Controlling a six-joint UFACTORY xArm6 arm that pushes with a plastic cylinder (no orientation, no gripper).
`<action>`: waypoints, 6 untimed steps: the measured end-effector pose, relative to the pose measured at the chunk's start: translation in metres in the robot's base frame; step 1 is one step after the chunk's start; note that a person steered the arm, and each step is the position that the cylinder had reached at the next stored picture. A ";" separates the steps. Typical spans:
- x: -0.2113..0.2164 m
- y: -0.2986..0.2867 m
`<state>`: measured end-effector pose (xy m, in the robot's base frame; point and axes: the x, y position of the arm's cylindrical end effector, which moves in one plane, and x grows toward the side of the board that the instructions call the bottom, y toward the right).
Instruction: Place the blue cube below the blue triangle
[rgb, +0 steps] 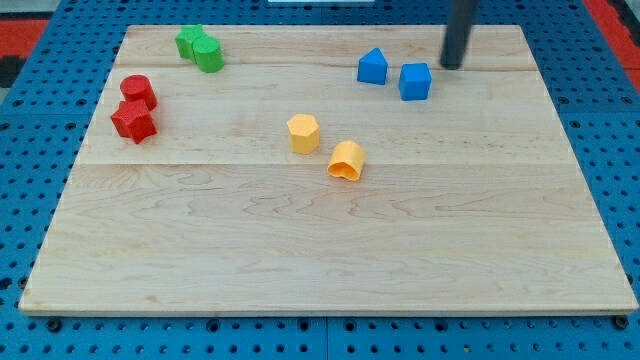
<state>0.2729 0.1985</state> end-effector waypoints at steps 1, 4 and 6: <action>0.015 0.012; 0.025 -0.101; 0.003 -0.044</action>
